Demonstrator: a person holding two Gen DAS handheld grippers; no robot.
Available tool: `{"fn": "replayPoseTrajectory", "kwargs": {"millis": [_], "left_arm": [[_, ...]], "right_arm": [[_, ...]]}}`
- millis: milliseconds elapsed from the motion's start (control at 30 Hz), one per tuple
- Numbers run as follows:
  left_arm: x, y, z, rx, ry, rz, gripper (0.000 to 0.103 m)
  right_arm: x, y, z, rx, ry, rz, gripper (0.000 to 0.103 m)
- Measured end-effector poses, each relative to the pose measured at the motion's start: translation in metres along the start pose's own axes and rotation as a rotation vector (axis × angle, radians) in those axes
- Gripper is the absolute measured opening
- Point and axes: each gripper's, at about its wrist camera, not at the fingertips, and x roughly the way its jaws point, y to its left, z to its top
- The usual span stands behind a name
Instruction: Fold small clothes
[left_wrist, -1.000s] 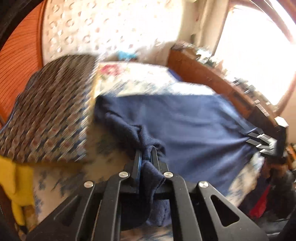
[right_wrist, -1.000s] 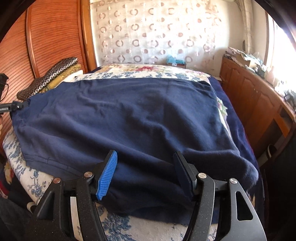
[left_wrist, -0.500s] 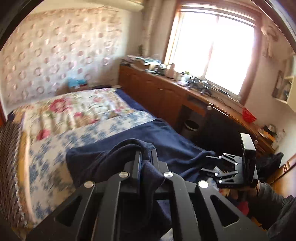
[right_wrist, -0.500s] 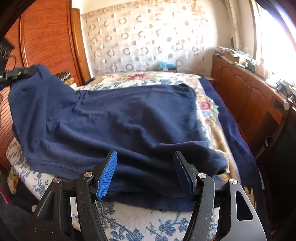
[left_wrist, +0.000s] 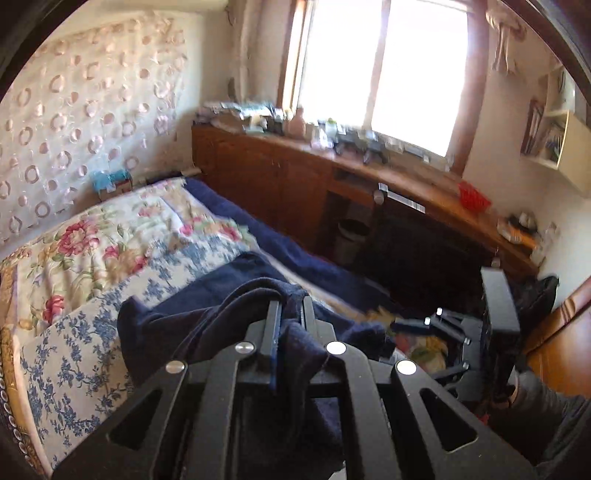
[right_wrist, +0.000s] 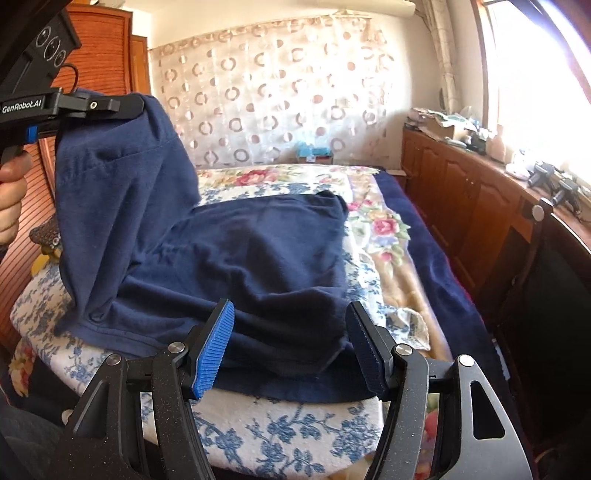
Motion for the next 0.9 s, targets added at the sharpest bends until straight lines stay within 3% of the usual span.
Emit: {"fn": "replayPoseTrajectory", "kwargs": {"millis": [133, 367, 600, 900], "left_arm": [[0.020, -0.012, -0.010, 0.066, 0.085, 0.033, 0.013], [0.003, -0.019, -0.018, 0.083, 0.061, 0.036, 0.021], [-0.028, 0.005, -0.036, 0.039, 0.024, 0.091, 0.023], [-0.059, 0.054, -0.085, -0.080, -0.009, 0.187, 0.023]], "right_arm": [[0.000, -0.009, -0.005, 0.022, 0.009, -0.002, 0.064], [0.000, -0.011, -0.003, 0.026, 0.010, -0.010, 0.064], [-0.001, 0.000, 0.010, -0.005, -0.010, 0.005, 0.064], [0.013, 0.034, 0.036, -0.073, -0.018, 0.053, 0.064]]}}
